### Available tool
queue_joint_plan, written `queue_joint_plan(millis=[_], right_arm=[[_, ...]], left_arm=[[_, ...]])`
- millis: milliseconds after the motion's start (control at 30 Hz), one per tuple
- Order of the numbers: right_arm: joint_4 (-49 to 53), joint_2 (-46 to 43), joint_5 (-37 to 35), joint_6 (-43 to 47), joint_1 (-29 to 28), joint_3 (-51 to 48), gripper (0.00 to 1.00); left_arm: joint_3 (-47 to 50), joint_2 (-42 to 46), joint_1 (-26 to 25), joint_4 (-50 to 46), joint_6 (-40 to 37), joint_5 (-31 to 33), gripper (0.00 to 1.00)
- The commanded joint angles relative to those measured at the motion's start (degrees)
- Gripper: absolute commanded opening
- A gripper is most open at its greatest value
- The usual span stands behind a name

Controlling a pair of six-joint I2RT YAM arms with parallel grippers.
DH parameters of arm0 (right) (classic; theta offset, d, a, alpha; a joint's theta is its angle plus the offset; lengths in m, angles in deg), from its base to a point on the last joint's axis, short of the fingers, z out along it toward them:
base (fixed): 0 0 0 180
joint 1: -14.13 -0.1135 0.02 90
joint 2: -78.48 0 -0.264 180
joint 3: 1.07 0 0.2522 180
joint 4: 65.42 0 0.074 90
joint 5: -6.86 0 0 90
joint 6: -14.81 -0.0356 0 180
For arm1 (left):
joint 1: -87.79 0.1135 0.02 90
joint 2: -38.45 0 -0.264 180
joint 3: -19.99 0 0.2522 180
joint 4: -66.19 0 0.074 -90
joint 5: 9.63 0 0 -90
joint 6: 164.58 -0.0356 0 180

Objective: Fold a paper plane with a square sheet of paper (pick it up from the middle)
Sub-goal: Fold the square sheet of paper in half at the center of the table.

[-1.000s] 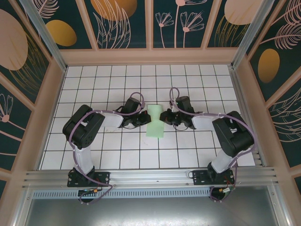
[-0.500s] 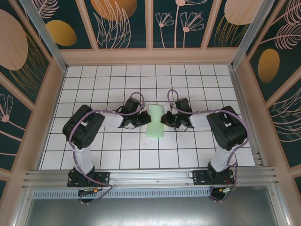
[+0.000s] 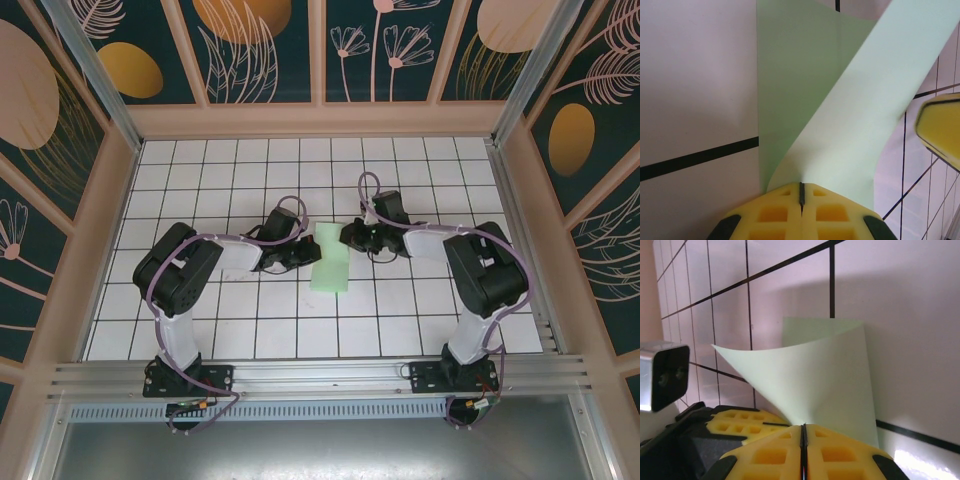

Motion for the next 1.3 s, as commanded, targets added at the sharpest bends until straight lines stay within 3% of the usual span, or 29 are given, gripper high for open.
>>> queue_joint_plan(millis=[0, 367, 600, 867, 1033, 1267], right_arm=[[1.1, 2.7, -0.1, 1.5, 0.3, 0.2, 0.12], [4.3, 4.1, -2.7, 1.5, 0.3, 0.5, 0.12], [3.7, 1.1, 1.1, 1.7, 2.1, 4.5, 0.13], [3.4, 6.2, 1.8, 1.7, 2.8, 6.6, 0.13], [5.3, 9.1, -1.4, 1.6, 2.7, 6.7, 0.13], [8.6, 8.7, -1.3, 1.8, 2.6, 9.5, 0.13]], left_arm=[[1.9, -1.3, -0.4, -7.5, -1.5, 2.9, 0.0], [2.1, -1.3, -0.4, -7.4, -1.7, 3.0, 0.0], [2.3, -1.2, -0.3, -7.5, -1.9, 3.0, 0.0], [2.1, -1.1, -0.4, -7.5, -2.0, 2.9, 0.0], [2.2, -1.1, -0.4, -7.5, -1.9, 2.8, 0.0], [2.1, -1.0, -0.4, -7.7, -2.2, 3.0, 0.0]])
